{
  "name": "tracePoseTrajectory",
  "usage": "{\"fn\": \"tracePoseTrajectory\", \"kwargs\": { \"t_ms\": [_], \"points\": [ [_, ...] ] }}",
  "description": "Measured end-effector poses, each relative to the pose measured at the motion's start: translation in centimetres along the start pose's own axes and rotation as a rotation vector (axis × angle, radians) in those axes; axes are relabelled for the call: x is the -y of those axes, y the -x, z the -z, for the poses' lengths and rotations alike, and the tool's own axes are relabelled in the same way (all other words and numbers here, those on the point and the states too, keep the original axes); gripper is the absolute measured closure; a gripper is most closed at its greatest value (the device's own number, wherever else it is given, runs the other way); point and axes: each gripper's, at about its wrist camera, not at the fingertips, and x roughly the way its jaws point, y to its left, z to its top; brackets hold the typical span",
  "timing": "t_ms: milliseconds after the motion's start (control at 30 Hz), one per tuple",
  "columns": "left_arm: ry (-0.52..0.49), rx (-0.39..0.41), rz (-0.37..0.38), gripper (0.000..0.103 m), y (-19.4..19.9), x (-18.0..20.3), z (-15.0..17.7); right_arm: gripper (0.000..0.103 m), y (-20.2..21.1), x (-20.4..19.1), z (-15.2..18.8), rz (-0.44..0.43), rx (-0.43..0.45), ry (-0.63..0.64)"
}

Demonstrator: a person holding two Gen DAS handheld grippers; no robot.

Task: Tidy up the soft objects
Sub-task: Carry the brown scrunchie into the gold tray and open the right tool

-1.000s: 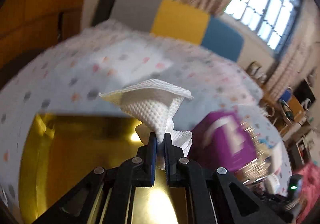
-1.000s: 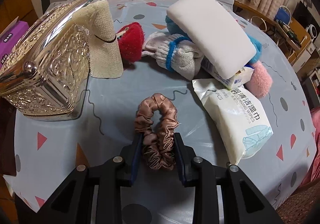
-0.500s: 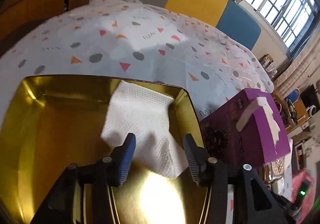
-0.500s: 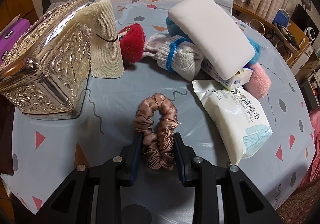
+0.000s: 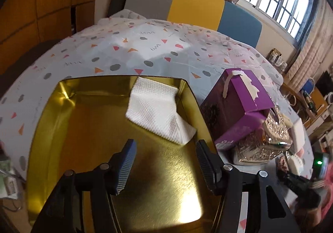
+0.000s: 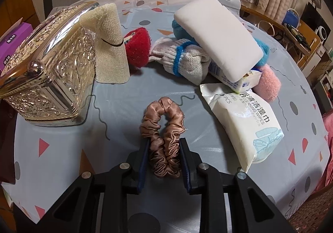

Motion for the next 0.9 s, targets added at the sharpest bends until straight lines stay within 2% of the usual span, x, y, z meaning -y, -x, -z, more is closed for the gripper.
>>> {"fn": "tracePoseTrajectory", "kwargs": {
  "t_ms": [67, 167, 233, 433, 533, 633, 833, 900],
  "points": [
    [-0.008, 0.006, -0.011, 0.041, 0.5, 0.1, 0.3, 0.081, 0.1, -0.1, 0.0, -0.005, 0.001, -0.002],
    [-0.017, 0.016, -0.020, 0.034, 1.1, 0.2, 0.9, 0.081, 0.3, 0.1, 0.1, -0.014, 0.001, -0.018],
    [-0.022, 0.025, -0.023, 0.023, 1.5, 0.4, 1.1, 0.081, 0.3, 0.2, 0.1, -0.018, -0.002, -0.024],
    [-0.017, 0.032, -0.035, 0.012, 2.1, 0.7, 1.6, 0.081, 0.4, -0.3, 0.5, 0.000, 0.010, -0.001],
    [-0.010, 0.027, -0.022, 0.010, 2.2, 0.7, 1.9, 0.082, 0.5, -0.4, 0.6, -0.003, 0.008, -0.015],
    [-0.007, 0.021, -0.020, 0.010, 2.1, 0.6, 2.1, 0.085, 0.9, 0.6, 0.2, -0.061, -0.002, -0.094],
    [0.003, 0.012, -0.014, 0.010, 1.8, 0.1, 2.1, 0.085, 3.7, 1.2, -1.6, -0.127, 0.068, -0.159],
    [0.007, 0.013, -0.018, 0.010, 1.8, -0.1, 2.1, 0.085, 5.3, 1.1, -2.9, -0.141, 0.117, -0.167]
  ]
}}
